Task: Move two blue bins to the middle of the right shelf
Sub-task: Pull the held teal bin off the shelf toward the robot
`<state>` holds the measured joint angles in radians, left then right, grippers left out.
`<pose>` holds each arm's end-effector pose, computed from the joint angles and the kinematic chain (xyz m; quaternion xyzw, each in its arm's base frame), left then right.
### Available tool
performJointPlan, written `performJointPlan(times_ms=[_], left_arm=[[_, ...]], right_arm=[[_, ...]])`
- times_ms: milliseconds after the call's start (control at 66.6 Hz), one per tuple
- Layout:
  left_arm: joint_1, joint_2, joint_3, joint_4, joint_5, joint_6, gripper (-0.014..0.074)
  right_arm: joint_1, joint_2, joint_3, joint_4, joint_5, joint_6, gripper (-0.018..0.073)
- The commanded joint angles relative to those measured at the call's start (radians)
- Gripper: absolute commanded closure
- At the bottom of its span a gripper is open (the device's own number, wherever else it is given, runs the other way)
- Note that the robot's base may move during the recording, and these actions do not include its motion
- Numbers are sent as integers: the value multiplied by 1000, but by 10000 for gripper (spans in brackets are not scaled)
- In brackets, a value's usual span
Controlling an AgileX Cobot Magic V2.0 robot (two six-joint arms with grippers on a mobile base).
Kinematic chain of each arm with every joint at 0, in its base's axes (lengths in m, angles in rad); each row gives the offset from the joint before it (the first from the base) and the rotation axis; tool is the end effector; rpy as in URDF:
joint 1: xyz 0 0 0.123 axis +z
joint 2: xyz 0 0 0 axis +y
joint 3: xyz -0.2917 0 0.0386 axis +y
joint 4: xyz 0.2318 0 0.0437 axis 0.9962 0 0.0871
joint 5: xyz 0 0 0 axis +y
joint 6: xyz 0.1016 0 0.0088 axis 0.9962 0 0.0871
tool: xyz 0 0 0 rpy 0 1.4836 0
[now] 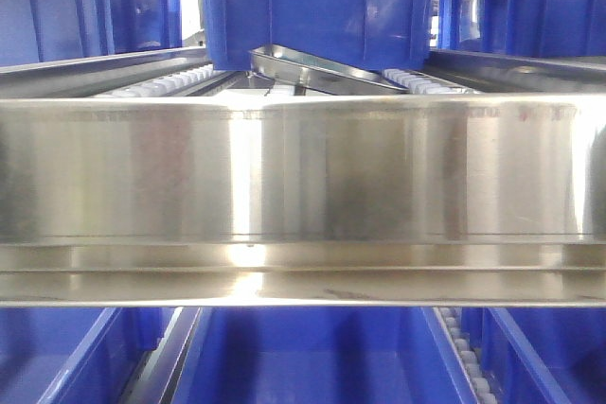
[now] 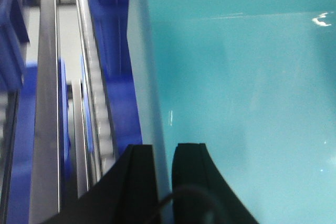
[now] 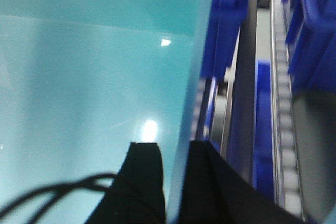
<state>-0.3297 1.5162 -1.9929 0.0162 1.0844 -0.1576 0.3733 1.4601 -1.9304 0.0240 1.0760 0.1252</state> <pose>0.2814 -0.0948 0.5108 0.0740 0.8620 -0.1131 0.4885 0.2613 0.1047 0.5106 -0.1074 0.8580 0.1355 0.4837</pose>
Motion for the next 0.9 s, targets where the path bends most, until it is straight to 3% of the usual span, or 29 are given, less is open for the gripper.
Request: performJointPlan(times_ms=[0, 736, 886], left_arm=[[-7, -16, -14, -29, -99, 16, 708], [-7, -16, -14, -29, -108, 16, 708], [-7, -16, -14, -29, -66, 16, 708]], right_arm=[[-1, -12, -11, 4, -105, -18, 711], [-1, -12, -11, 4, -127, -18, 711], [-1, -12, -11, 4, -62, -18, 711]])
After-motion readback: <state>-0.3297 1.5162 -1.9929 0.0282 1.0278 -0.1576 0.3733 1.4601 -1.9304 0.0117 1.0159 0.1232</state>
